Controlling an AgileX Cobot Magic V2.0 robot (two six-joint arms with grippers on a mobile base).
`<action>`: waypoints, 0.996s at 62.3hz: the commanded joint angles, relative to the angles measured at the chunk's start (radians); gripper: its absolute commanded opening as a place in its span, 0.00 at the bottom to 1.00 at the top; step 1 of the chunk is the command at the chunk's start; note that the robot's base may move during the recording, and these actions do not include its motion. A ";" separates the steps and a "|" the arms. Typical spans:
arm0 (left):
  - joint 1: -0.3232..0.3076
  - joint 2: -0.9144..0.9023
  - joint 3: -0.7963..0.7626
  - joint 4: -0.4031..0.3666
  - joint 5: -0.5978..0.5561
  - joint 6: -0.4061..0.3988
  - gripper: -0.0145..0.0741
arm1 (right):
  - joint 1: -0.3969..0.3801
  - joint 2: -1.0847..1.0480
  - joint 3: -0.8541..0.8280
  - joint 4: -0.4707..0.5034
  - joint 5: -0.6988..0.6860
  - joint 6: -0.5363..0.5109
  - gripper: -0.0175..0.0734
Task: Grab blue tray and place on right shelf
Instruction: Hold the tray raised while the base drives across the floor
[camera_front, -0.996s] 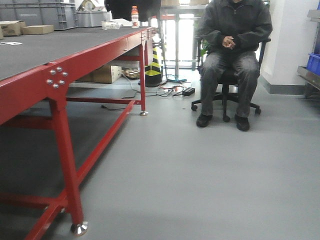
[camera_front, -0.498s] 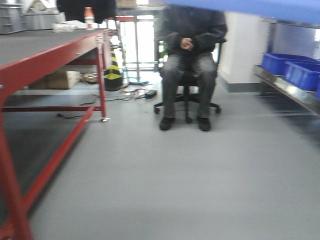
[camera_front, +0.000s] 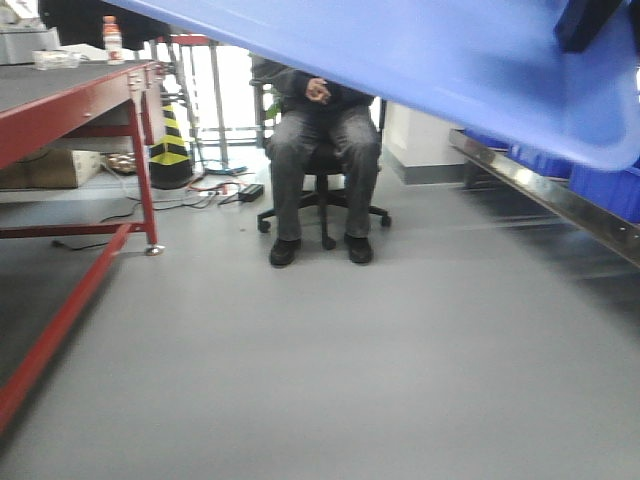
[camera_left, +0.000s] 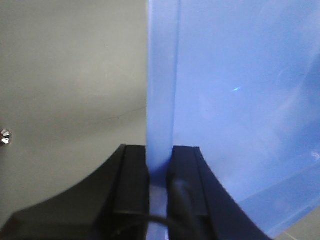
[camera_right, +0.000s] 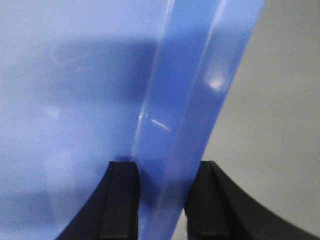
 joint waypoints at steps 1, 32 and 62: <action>-0.008 -0.030 -0.032 -0.003 -0.090 0.006 0.11 | 0.003 -0.008 -0.034 -0.034 -0.053 -0.046 0.26; -0.008 -0.030 -0.032 0.005 -0.070 0.006 0.11 | 0.003 -0.095 -0.034 -0.035 -0.054 -0.046 0.26; -0.008 -0.030 -0.032 0.008 -0.058 0.009 0.11 | 0.003 -0.230 -0.034 -0.035 -0.054 -0.046 0.26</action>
